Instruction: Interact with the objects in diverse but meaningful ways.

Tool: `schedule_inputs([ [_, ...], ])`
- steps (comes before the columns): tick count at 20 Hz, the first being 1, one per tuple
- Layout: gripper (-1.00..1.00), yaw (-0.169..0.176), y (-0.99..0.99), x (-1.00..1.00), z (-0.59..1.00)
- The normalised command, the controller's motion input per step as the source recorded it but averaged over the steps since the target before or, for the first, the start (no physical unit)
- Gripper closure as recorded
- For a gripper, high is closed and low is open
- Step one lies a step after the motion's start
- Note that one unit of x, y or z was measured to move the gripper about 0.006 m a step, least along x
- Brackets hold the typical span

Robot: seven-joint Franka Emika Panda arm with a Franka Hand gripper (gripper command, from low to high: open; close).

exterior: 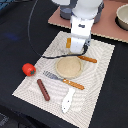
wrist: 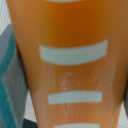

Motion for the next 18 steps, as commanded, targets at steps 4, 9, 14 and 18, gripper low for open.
schedule_inputs([
  [4,1.00,0.053,0.54,-0.74,-0.14],
  [9,-1.00,0.046,0.54,-0.70,0.00],
  [14,-1.00,0.013,0.22,-0.36,0.22],
  [18,-1.00,0.000,0.07,-0.17,0.21],
])
